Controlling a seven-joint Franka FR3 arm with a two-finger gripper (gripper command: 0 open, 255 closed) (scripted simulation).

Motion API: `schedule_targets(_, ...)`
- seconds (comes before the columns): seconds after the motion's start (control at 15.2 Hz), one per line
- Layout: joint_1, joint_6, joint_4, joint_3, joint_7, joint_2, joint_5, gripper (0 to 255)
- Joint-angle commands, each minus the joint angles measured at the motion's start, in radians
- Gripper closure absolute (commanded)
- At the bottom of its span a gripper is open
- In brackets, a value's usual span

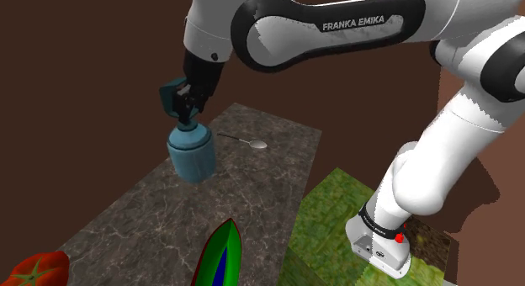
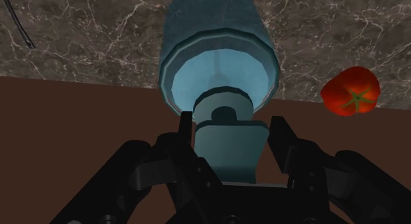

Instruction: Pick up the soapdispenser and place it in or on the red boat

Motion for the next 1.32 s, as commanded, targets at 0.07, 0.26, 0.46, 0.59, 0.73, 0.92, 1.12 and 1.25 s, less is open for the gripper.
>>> schedule_targets(0.07, 0.026, -0.015, -0.037, 0.027, 0.049, -0.057, 0.017, 255)
schedule_targets(0.26, 0.052, -0.04, -0.054, 0.057, 0.1, -0.1, 0.03, 255)
schedule_targets(0.46, 0.079, -0.068, -0.061, 0.089, 0.155, -0.136, 0.039, 255)
schedule_targets(0.59, 0.096, -0.088, -0.059, 0.113, 0.193, -0.154, 0.044, 255)
schedule_targets(0.73, 0.112, -0.11, -0.052, 0.138, 0.233, -0.169, 0.047, 255)
schedule_targets(0.92, 0.135, -0.144, -0.033, 0.18, 0.296, -0.182, 0.048, 255)
schedule_targets(1.12, 0.155, -0.181, -0.003, 0.227, 0.364, -0.184, 0.042, 255)
schedule_targets(1.25, 0.167, -0.207, 0.023, 0.262, 0.412, -0.179, 0.034, 255)
